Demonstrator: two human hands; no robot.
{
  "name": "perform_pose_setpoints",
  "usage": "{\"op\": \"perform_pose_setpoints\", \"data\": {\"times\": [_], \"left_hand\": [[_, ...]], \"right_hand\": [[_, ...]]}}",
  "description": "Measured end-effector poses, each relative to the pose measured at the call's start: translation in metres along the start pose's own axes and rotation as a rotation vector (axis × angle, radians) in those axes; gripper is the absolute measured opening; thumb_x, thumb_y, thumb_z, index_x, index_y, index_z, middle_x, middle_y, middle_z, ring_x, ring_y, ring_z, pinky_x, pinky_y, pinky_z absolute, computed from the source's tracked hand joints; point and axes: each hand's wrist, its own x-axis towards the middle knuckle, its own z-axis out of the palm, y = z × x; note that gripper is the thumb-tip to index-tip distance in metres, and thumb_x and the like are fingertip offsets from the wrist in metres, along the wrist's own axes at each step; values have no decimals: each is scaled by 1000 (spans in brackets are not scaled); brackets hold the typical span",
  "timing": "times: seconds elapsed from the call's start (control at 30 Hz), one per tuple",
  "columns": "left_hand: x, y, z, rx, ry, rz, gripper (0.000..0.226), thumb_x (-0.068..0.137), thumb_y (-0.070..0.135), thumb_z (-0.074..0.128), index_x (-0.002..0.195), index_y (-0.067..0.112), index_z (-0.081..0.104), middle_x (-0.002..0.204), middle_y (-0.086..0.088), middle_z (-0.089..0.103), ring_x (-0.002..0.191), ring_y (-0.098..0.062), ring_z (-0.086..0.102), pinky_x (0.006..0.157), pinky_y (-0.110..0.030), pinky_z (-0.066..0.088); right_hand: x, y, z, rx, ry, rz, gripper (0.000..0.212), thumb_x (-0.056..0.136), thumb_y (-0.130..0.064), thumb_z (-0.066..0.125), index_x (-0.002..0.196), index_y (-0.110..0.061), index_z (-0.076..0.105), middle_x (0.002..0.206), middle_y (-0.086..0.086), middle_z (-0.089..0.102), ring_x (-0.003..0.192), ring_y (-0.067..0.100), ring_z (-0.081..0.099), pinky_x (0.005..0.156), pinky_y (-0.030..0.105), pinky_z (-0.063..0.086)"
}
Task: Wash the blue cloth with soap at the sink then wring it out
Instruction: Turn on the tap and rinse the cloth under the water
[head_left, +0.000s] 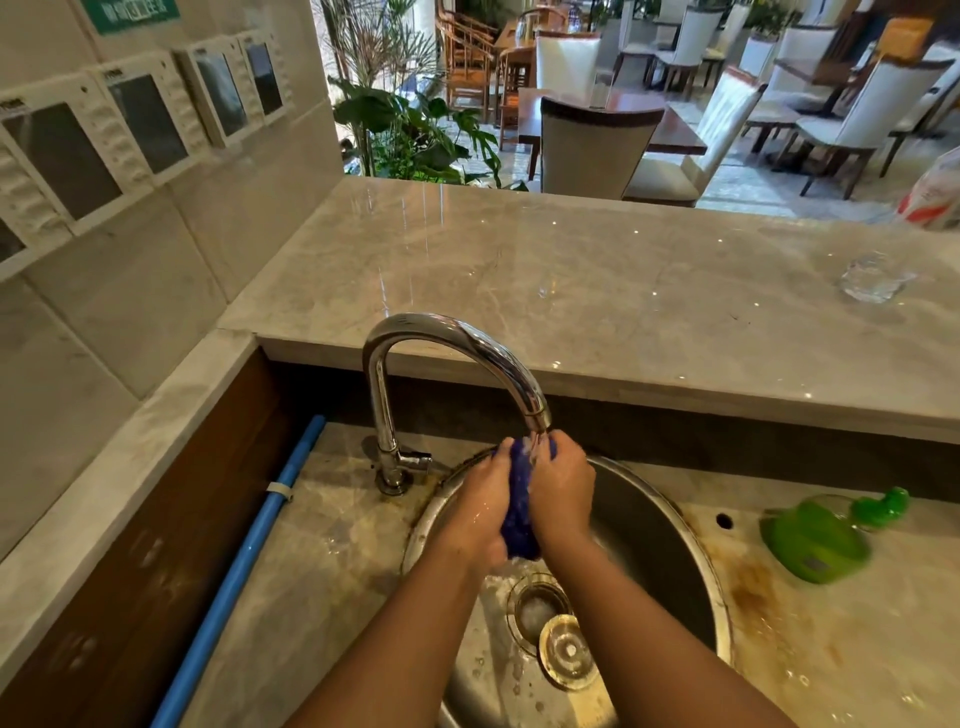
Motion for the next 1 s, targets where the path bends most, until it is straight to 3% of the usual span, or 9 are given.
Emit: {"op": "perform_pose_setpoints", "data": {"times": [0.1,0.17,0.27,0.4,0.47,0.6,0.7,0.87,1.0], "left_hand": [[1,-3,4,73,-55,134,20,101,32,56,114,19,66,113,-13,72,108,-30,70,100,-51,54],[-1,-2,3,47,-62,164,20,100,29,59,117,20,64,114,-11,72,107,-29,70,95,-49,57],[3,9,-3,-11,11,193,35,97,36,62,129,22,58,120,-9,70,105,-29,70,80,-46,61],[15,18,-6,11,107,157,35,100,42,56,127,20,58,120,-12,66,106,-33,66,84,-49,57],[16,19,2,3,133,100,32,101,40,54,116,13,62,105,-14,67,92,-30,66,74,-41,55],[13,17,8,-61,70,42,30,103,34,51,91,10,64,64,-5,67,57,-16,66,57,-28,49],[7,11,4,44,40,140,26,104,35,50,113,16,64,95,-8,74,86,-21,72,73,-36,56],[-6,11,4,444,-105,369,10,99,24,61,106,19,65,108,-12,71,103,-28,71,95,-46,58],[-2,17,-1,231,-50,378,12,98,23,62,109,19,63,111,-10,71,102,-26,72,91,-46,60]], "right_hand": [[19,10,-1,169,-17,309,24,100,-30,56,102,-8,64,97,14,69,90,29,67,85,42,54],[19,8,-4,224,5,346,22,100,-30,56,94,-9,59,89,10,66,87,26,65,88,45,52],[7,1,-11,257,99,174,29,101,-33,52,82,-11,57,81,13,63,73,29,61,75,47,53],[-27,-17,-15,300,52,-76,30,102,-25,50,79,-6,57,69,5,54,60,14,51,59,25,46],[-43,-22,-7,237,19,-195,27,101,-21,52,77,-9,58,66,1,56,56,6,50,55,18,44],[-37,-12,5,87,80,-224,29,100,-26,51,75,-15,60,64,1,61,56,10,55,52,23,43],[-21,-6,4,52,89,-153,32,102,-27,48,75,-15,58,65,2,60,57,12,54,54,27,44],[0,4,-1,291,95,238,32,103,-27,49,72,-18,51,77,5,59,68,18,57,73,40,50],[2,4,-7,396,103,349,27,102,-34,52,87,-13,60,92,15,68,83,29,66,80,45,55]]}}
